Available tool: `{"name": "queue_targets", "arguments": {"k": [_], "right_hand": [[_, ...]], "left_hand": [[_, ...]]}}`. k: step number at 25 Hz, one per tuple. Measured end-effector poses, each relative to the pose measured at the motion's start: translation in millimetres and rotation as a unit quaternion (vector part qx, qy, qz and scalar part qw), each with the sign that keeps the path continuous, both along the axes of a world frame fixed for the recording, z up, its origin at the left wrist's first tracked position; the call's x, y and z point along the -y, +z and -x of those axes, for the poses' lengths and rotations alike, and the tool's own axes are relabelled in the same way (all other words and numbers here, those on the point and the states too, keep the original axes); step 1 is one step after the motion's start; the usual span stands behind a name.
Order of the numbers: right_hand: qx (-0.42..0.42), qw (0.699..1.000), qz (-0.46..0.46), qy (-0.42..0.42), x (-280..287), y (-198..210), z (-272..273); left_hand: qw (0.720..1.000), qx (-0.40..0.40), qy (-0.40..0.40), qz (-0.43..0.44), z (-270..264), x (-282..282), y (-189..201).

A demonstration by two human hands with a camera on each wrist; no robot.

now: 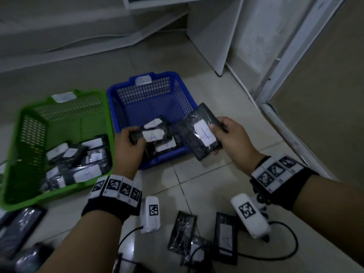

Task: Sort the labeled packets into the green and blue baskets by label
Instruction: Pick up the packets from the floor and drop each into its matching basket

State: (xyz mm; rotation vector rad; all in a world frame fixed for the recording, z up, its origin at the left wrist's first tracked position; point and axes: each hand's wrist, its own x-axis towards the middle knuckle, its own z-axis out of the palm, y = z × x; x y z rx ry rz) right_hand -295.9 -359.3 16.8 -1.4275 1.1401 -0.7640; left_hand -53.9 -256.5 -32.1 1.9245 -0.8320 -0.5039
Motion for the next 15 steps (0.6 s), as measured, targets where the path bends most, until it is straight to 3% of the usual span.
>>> {"name": "queue_targets", "arguments": {"k": [3, 6, 9, 12, 15], "right_hand": [[-0.076, 0.997, 0.030, 0.007, 27, -1, -38], [-0.194, 0.969, 0.148, 0.032, 46, -3, -73], [-0.192, 0.963, 0.187, 0.024, 57, -12, -100], [-0.141, 0.986, 0.093, 0.005, 70, -28, -128], [-0.088, 0.993, 0.036, 0.071, 79, -33, -158]], "left_hand": [[0.987, 0.091, -0.101, -0.081, -3, -7, -6], [0.960, 0.218, -0.159, -0.072, 5, -11, -5], [0.928, 0.327, -0.154, -0.086, 3, -16, -8], [0.931, 0.334, -0.108, -0.096, -7, -24, -11], [0.952, 0.264, -0.123, -0.093, -13, -30, -17]]}}
